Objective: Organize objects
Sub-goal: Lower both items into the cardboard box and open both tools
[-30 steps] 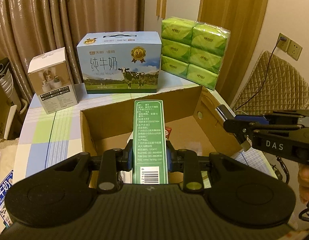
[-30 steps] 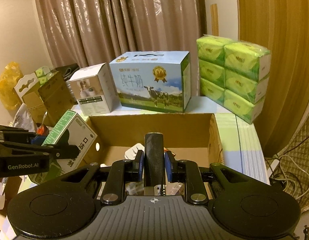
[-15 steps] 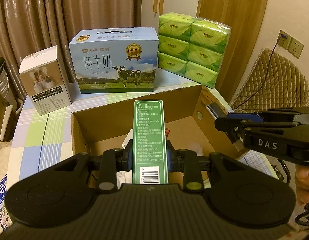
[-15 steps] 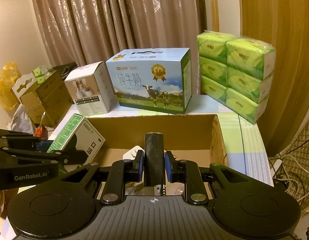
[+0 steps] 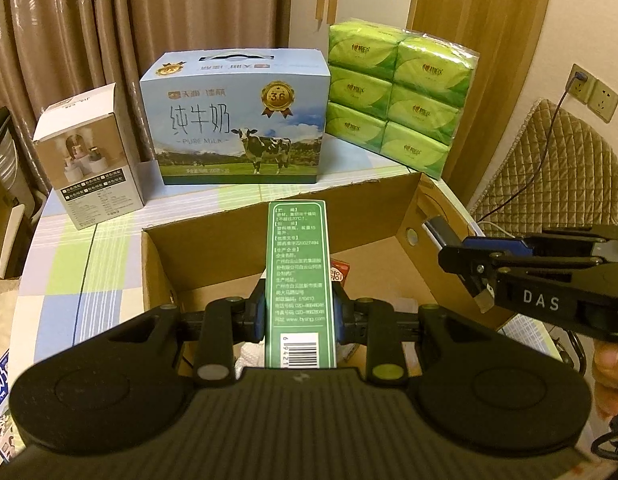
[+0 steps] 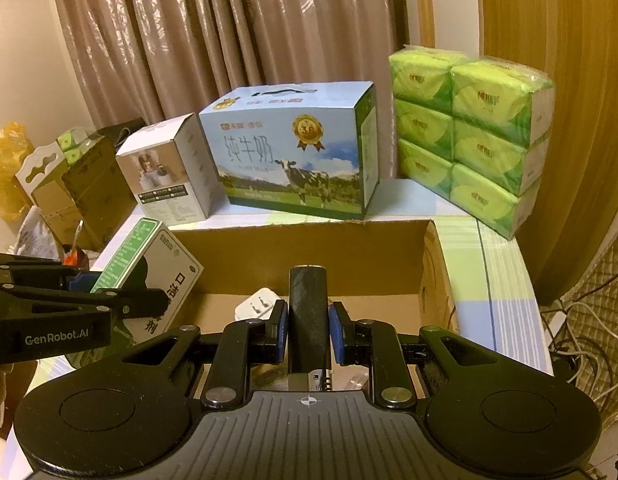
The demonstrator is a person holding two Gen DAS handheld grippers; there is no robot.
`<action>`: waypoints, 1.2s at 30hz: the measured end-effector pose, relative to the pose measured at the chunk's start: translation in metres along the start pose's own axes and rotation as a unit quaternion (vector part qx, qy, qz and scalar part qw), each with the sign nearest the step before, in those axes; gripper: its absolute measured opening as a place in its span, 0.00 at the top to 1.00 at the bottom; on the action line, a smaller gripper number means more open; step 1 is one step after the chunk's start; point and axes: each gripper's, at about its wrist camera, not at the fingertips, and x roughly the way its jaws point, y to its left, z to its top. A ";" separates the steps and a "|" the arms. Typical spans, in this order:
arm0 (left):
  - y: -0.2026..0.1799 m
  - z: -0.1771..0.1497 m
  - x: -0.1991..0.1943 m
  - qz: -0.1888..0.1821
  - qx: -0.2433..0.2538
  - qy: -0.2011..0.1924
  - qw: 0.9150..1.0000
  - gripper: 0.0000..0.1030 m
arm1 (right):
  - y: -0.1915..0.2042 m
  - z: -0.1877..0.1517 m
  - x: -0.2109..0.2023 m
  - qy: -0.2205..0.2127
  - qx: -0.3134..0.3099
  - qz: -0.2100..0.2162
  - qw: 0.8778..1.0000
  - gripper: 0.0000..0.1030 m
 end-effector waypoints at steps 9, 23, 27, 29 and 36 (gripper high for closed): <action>0.004 0.006 0.009 0.011 -0.016 -0.013 1.000 0.63 | -0.002 -0.004 0.007 0.007 0.003 0.001 1.000 0.82; 0.012 -0.002 0.002 0.011 -0.020 -0.013 1.000 0.63 | 0.001 -0.007 0.009 0.016 0.004 0.003 1.000 0.82; 0.013 -0.004 0.001 0.012 -0.021 -0.011 1.000 0.63 | 0.003 -0.006 0.009 0.016 0.003 0.005 1.000 0.82; 0.015 -0.005 0.001 0.013 -0.022 -0.012 1.000 0.63 | 0.004 -0.005 0.010 0.015 0.008 0.017 1.000 0.82; 0.022 -0.010 0.001 0.021 -0.024 -0.005 0.999 0.63 | -0.001 -0.005 0.008 -0.013 0.028 0.040 0.999 0.36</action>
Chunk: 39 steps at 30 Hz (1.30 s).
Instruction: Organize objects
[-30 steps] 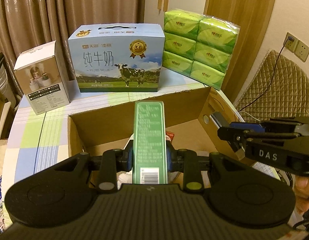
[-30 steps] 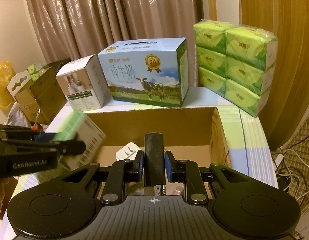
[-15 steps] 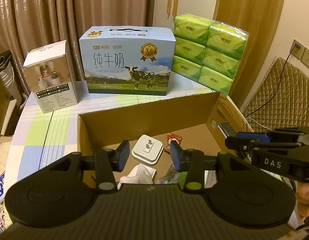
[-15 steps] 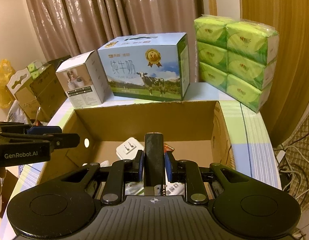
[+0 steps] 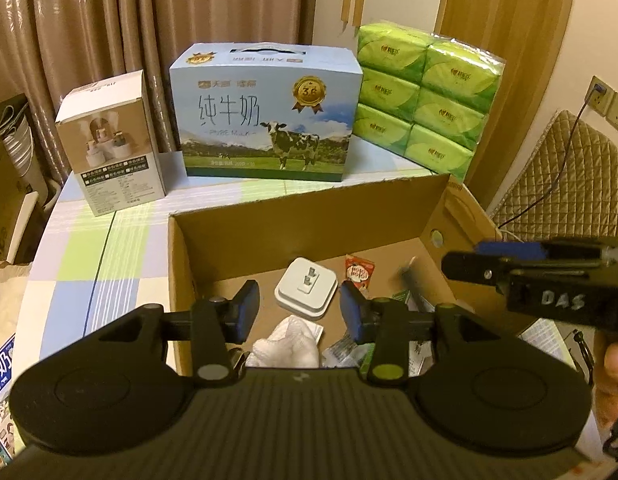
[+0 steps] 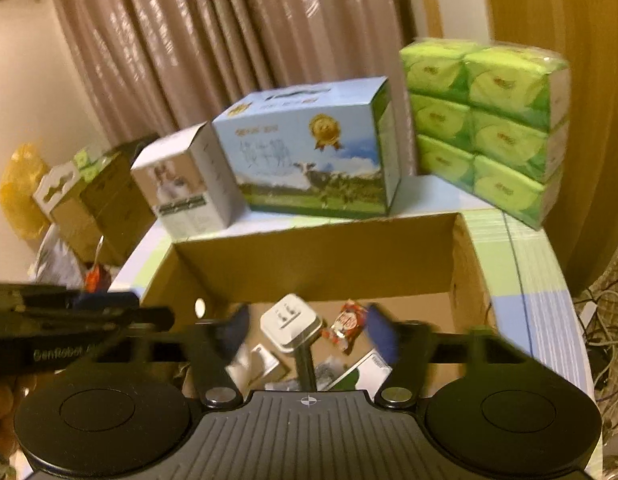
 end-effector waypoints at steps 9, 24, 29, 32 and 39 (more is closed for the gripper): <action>0.011 -0.015 -0.003 0.007 -0.002 0.009 1.000 0.57 | -0.008 -0.011 -0.001 0.026 -0.006 -0.019 0.999 0.33; 0.000 -0.027 -0.038 0.014 0.001 -0.006 1.000 0.17 | 0.003 -0.013 -0.034 0.034 -0.014 -0.028 0.999 0.10; -0.007 -0.034 -0.058 0.015 0.003 -0.013 1.000 0.04 | 0.005 -0.016 -0.055 0.028 -0.011 -0.034 0.999 0.02; -0.012 -0.040 -0.071 0.017 0.005 -0.019 1.000 0.01 | 0.006 -0.018 -0.068 0.026 -0.009 -0.036 0.999 0.02; -0.021 -0.054 -0.099 0.013 -0.004 -0.020 1.000 0.01 | 0.009 -0.028 -0.099 0.028 -0.004 -0.037 0.999 0.02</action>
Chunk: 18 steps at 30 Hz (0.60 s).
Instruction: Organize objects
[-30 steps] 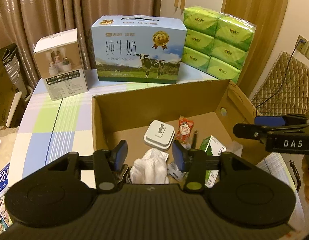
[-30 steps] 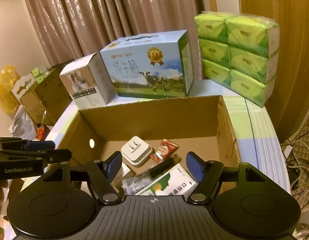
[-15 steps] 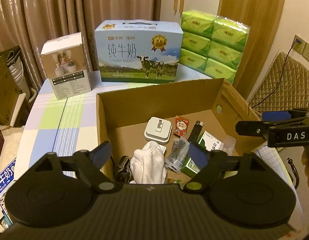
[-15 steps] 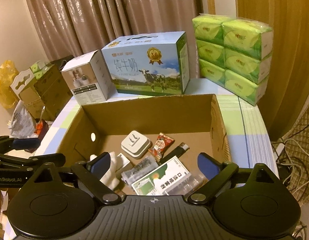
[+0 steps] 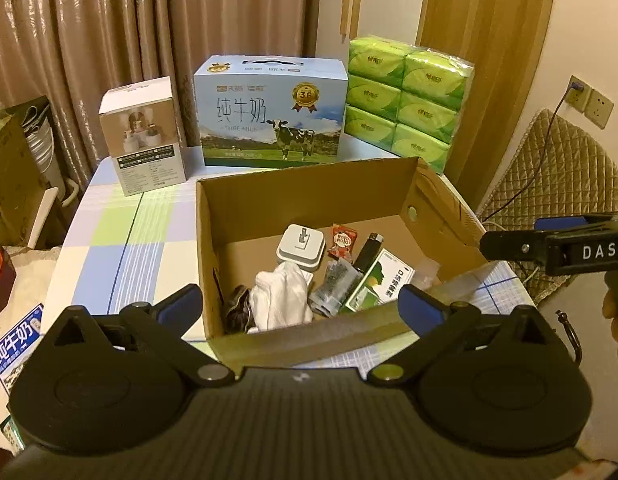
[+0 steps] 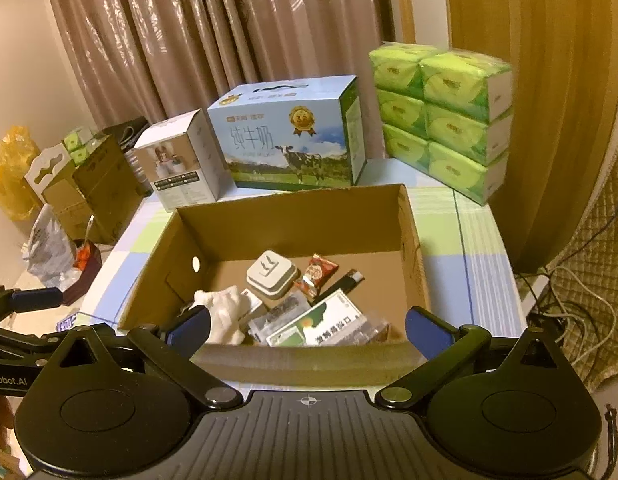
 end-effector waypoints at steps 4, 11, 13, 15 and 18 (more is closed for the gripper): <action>-0.004 -0.011 -0.018 0.002 -0.009 -0.005 1.000 0.01 | 0.000 -0.010 -0.016 0.002 0.003 0.001 1.000 0.02; -0.008 -0.031 -0.046 0.015 -0.023 -0.007 1.000 0.01 | 0.001 -0.029 -0.044 0.003 0.005 0.006 1.000 0.02; -0.008 -0.036 -0.054 0.016 -0.031 -0.007 0.999 0.01 | 0.002 -0.033 -0.053 0.002 0.006 0.006 1.000 0.02; -0.010 -0.040 -0.061 0.019 -0.036 -0.007 0.999 0.01 | 0.003 -0.037 -0.061 0.000 0.010 0.009 1.000 0.02; -0.012 -0.048 -0.074 0.021 -0.040 -0.011 0.999 0.01 | 0.005 -0.045 -0.074 -0.004 0.019 0.017 1.000 0.02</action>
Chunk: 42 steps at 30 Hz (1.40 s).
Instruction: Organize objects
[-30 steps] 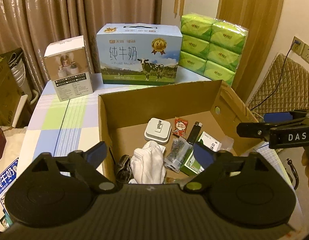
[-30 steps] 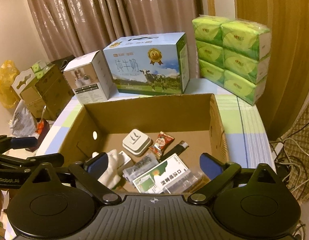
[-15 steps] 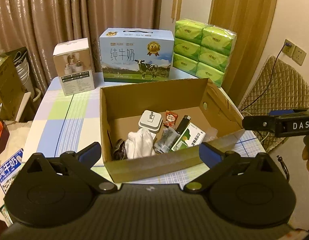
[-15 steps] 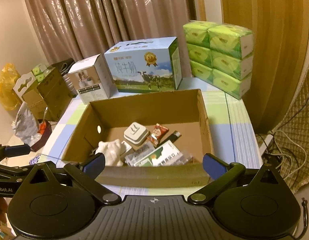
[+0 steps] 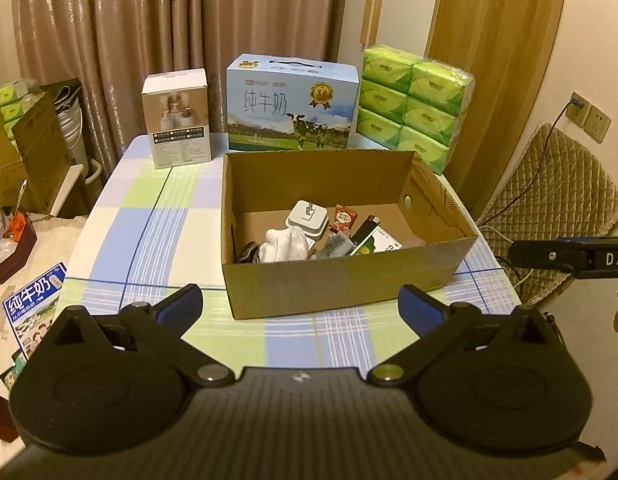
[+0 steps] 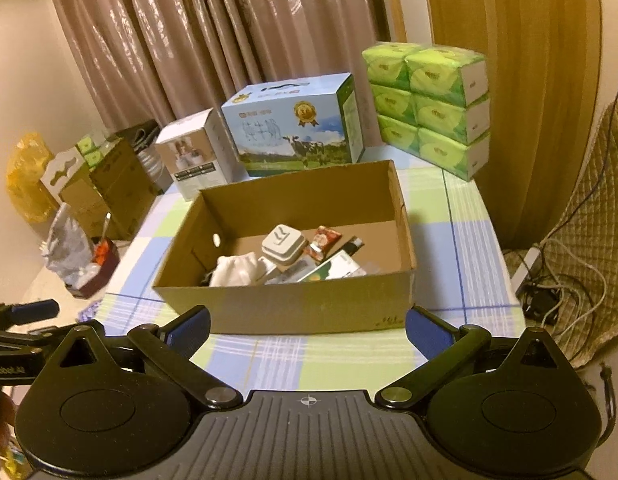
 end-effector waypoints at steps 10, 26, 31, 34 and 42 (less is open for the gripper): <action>0.002 -0.041 -0.044 0.023 -0.025 -0.015 0.999 0.01 | 0.010 -0.045 -0.038 -0.009 0.014 0.002 1.000 0.02; -0.016 -0.077 -0.100 0.029 -0.026 -0.018 0.999 0.01 | 0.034 -0.094 -0.083 -0.014 0.001 -0.005 1.000 0.02; -0.022 -0.085 -0.109 0.025 -0.022 -0.019 0.999 0.01 | 0.036 -0.099 -0.091 -0.012 -0.001 -0.006 1.000 0.02; -0.023 -0.088 -0.113 0.025 -0.022 -0.021 0.999 0.01 | 0.037 -0.102 -0.098 -0.015 -0.002 -0.008 1.000 0.02; -0.028 -0.098 -0.119 0.029 -0.014 -0.022 0.999 0.01 | 0.049 -0.111 -0.105 -0.017 -0.026 -0.012 0.999 0.02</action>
